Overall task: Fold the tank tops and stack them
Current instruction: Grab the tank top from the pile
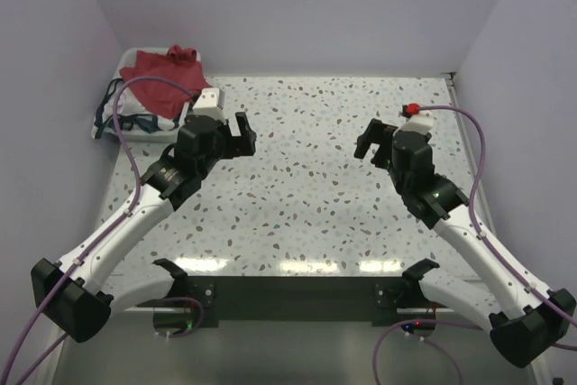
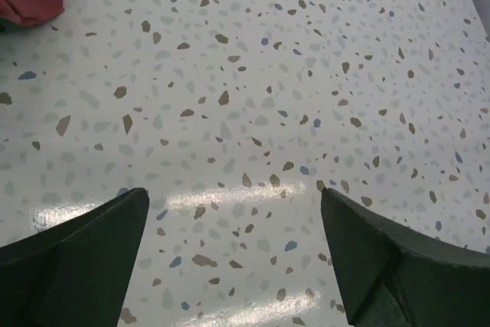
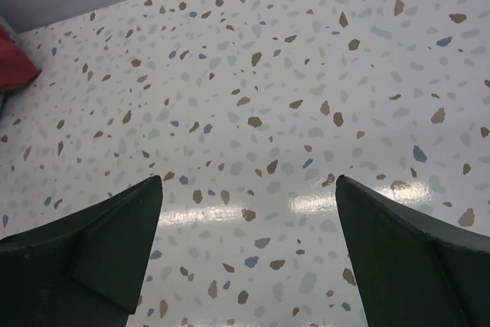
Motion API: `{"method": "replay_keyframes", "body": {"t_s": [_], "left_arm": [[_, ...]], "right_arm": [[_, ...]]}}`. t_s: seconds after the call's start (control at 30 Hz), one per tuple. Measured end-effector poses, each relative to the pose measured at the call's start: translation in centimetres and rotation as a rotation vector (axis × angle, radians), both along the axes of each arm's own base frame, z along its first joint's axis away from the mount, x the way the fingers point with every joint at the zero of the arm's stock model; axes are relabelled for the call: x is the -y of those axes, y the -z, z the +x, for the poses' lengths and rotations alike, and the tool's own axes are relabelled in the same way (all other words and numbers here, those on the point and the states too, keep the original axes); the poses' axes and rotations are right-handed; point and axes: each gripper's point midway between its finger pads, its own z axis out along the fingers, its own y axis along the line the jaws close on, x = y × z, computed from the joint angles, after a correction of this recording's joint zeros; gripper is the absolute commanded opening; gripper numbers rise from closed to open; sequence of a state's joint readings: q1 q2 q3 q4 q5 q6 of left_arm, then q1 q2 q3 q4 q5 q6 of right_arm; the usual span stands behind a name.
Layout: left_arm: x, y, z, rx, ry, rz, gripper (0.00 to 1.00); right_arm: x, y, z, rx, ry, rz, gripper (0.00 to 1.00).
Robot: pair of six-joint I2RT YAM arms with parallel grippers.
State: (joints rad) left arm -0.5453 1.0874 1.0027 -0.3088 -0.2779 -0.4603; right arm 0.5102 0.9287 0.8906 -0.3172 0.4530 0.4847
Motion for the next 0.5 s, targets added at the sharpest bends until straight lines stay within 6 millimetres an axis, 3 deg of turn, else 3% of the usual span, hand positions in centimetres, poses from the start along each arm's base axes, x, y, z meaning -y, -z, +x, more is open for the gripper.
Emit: {"method": "replay_keyframes", "body": {"t_s": [0.3,0.43,0.5], "left_arm": [[-0.7,-0.1,1.0,-0.007,-0.061,0.029,1.00],[-2.5,-1.8,3.7,0.002,-0.167,0.011,0.98],[-5.3,-2.6,6.4,-0.005,-0.272,-0.017,0.95]], "right_arm": [[-0.1,0.3,-0.1,-0.012,-0.017,-0.013,0.99],[-0.7,1.1,0.0,-0.044,-0.041,-0.023,0.99],[-1.2,1.7,0.2,-0.071,-0.059,-0.030,0.99]]}}
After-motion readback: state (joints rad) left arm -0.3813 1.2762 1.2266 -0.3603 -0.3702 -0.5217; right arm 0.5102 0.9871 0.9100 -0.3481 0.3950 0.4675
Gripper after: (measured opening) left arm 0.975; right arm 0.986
